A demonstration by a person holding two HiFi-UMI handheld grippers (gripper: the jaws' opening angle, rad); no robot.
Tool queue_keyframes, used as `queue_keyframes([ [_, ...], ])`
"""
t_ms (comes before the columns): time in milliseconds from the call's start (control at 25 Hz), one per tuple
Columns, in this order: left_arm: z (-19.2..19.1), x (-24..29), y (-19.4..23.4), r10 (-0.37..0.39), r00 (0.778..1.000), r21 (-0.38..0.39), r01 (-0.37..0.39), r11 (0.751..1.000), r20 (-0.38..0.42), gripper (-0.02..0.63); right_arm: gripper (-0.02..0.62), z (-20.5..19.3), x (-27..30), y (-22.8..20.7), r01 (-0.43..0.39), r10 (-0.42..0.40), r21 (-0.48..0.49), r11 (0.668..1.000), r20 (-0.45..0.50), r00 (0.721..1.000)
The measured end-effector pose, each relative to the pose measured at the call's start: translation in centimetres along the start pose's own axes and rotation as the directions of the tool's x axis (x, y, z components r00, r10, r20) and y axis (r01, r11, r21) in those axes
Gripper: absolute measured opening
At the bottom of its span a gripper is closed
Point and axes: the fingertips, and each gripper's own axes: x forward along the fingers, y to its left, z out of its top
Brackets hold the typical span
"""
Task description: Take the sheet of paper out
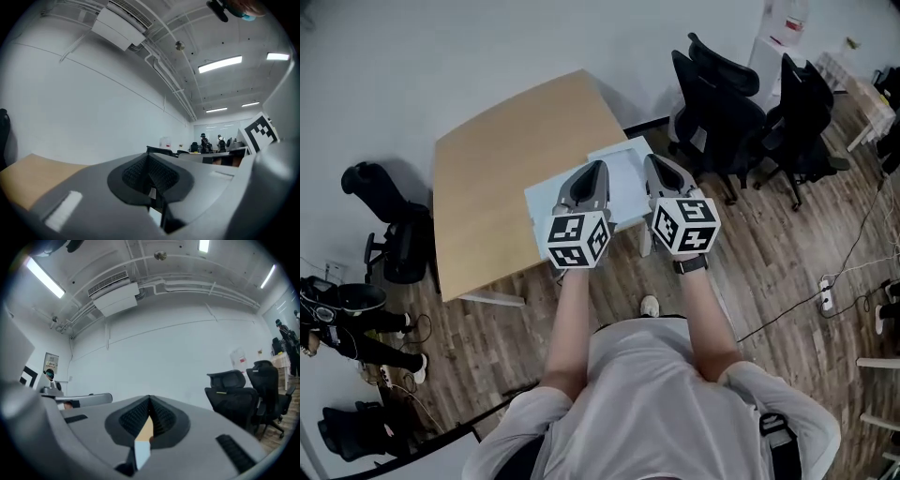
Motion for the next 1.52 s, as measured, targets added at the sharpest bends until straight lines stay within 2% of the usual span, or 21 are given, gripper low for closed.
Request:
queue_keyframes([
  [160,-1.4,3.7,1.5,0.033,0.999,-0.048,-0.034,0.998,-0.011,0.009,0.011,-2.4,3.6,-3.8,-0.021,0.023,0.054,0.998,-0.035,0.999],
  [280,-4.1,5.6,3.3,0.072,0.995,-0.037,-0.075,0.997,-0.068,0.009,0.011,-5.8,6.2,-5.5,-0.026,0.037,0.108,0.994,-0.102,0.994],
  [440,-8.5,7.7,5.8,0.111,0.983,-0.04,-0.117,0.992,-0.144,0.009,0.011,-9.7,8.9,-5.9,-0.077,0.094,0.098,0.992,-0.181,0.979],
  [600,-11.3,9.7,8.5,0.144,0.97,-0.066,-0.159,0.985,-0.194,0.009,0.011,-11.6,12.4,-6.7,-0.097,0.118,0.101,0.99,-0.227,0.967],
  [920,-17.0,13.0,12.5,0.126,0.947,-0.077,-0.155,0.985,-0.294,0.009,0.011,-15.8,16.9,-7.2,-0.107,0.137,0.11,0.988,-0.317,0.938],
  [1040,-20.3,13.7,13.3,0.119,0.93,-0.091,-0.16,0.983,-0.349,0.009,0.011,-17.2,17.5,-7.5,-0.106,0.14,0.115,0.988,-0.356,0.924],
  [1320,-27.4,13.7,15.0,0.091,0.876,-0.19,-0.203,0.961,-0.474,0.015,0.011,-20.9,19.3,-8.0,-0.09,0.145,0.145,0.985,-0.434,0.889],
  [1520,-31.0,13.8,15.7,0.071,0.838,-0.213,-0.218,0.952,-0.542,0.053,0.011,-23.1,20.2,-8.2,-0.097,0.162,0.158,0.983,-0.478,0.864],
])
